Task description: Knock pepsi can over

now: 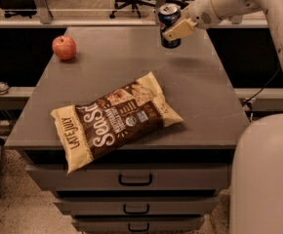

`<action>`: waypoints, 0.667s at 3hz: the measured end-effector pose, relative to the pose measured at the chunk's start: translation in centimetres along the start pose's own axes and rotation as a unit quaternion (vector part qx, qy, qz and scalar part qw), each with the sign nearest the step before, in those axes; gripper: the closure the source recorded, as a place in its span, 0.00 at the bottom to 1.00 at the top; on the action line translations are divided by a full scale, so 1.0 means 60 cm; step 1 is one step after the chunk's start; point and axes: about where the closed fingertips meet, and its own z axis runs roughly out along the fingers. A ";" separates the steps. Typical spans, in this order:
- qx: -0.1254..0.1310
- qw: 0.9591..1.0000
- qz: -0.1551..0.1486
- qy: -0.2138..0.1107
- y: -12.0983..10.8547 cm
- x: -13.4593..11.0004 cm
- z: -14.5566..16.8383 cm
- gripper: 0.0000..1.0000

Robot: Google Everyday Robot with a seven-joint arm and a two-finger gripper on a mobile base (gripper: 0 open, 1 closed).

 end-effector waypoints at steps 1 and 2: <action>-0.002 0.992 -0.103 0.075 0.037 -0.020 -0.004 1.00; -0.013 0.967 -0.201 0.157 0.079 -0.017 0.004 1.00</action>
Offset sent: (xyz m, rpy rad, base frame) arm -0.0722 0.0352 -0.0166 -0.7868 -0.1959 0.2886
